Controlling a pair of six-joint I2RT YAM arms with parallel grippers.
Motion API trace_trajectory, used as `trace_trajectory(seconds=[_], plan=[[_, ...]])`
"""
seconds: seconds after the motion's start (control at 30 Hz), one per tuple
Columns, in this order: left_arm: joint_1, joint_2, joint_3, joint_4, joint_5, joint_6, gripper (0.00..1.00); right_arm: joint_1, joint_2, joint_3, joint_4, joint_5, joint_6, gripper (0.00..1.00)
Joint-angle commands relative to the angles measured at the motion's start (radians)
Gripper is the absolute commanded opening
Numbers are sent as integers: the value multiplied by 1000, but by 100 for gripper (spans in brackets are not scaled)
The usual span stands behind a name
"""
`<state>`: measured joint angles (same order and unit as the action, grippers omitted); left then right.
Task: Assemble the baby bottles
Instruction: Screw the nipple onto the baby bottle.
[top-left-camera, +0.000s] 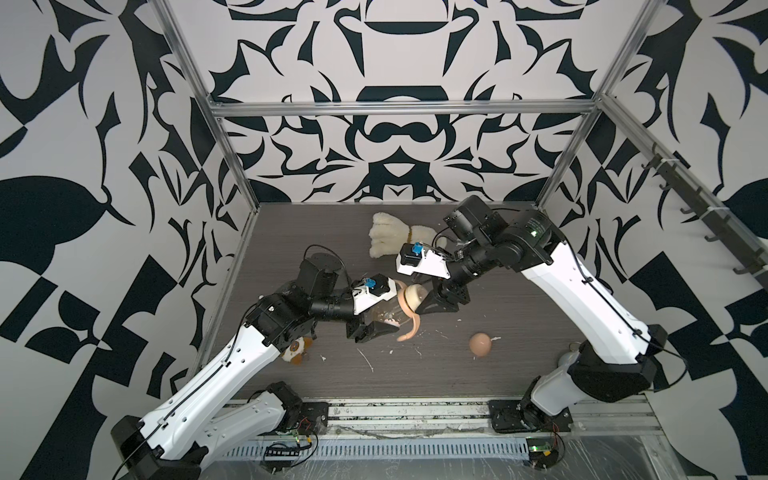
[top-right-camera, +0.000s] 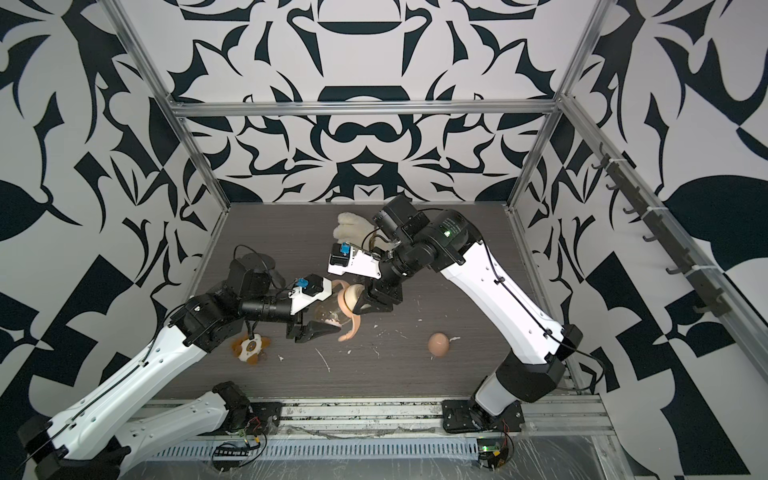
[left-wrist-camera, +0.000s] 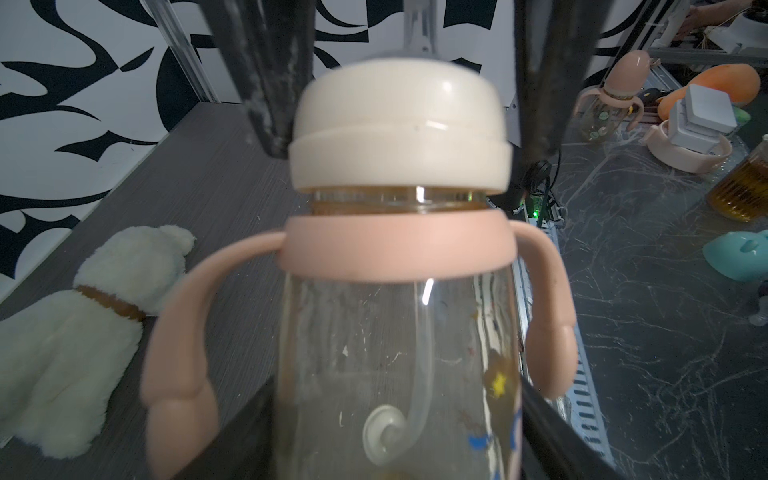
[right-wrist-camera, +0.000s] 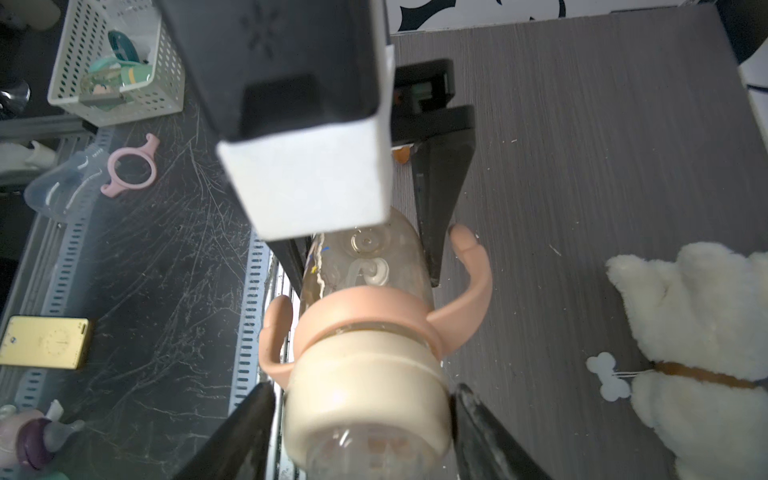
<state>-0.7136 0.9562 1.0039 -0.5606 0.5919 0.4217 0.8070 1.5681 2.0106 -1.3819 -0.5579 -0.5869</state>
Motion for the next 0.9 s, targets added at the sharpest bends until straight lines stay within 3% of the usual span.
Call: trace_trajectory(seconds=[0.0,0.17,0.33,0.5,0.67,0.87], plan=[[-3,-1,42,37,22,-13,0,6,-3,5,-8,-21,-3,50],[-3,-1,42,55,11,-26,0,8,-11,1,-6,-19,-1,36],[-3,0,44,99,-26,-39,0,8,-26,-27,58,-25,88,34],[-3,0,28,180,-142,-2,0,6,-43,-90,241,-33,388,25],[-3,15,-3,300,-261,13,0,5,-61,-188,443,-43,701,24],[-3,41,-51,431,-388,12,0,4,-83,-299,531,153,987,18]])
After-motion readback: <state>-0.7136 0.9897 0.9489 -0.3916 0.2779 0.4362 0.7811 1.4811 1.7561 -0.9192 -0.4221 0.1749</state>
